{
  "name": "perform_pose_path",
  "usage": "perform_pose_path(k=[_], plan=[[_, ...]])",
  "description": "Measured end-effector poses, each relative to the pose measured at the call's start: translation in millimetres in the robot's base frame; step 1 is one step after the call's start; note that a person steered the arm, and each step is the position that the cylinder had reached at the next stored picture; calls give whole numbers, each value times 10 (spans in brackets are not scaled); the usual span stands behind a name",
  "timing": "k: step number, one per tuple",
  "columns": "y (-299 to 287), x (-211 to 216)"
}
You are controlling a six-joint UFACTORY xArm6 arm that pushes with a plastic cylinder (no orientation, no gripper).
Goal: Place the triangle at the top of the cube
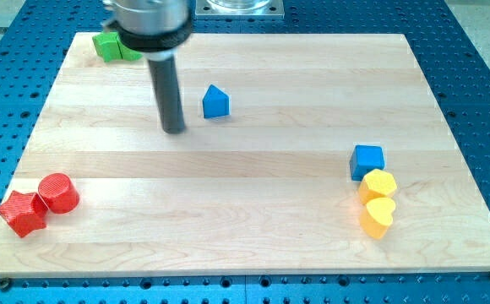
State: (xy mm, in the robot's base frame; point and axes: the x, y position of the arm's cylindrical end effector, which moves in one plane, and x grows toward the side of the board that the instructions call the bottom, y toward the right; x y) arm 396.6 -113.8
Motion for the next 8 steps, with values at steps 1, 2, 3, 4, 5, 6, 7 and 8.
perform_pose_path(k=[1, 2, 3, 4, 5, 6, 7, 8], plan=[[303, -335], [1224, -120], [1702, 207], [1666, 143], [1466, 142], [1461, 142], [1718, 126], [1985, 187]])
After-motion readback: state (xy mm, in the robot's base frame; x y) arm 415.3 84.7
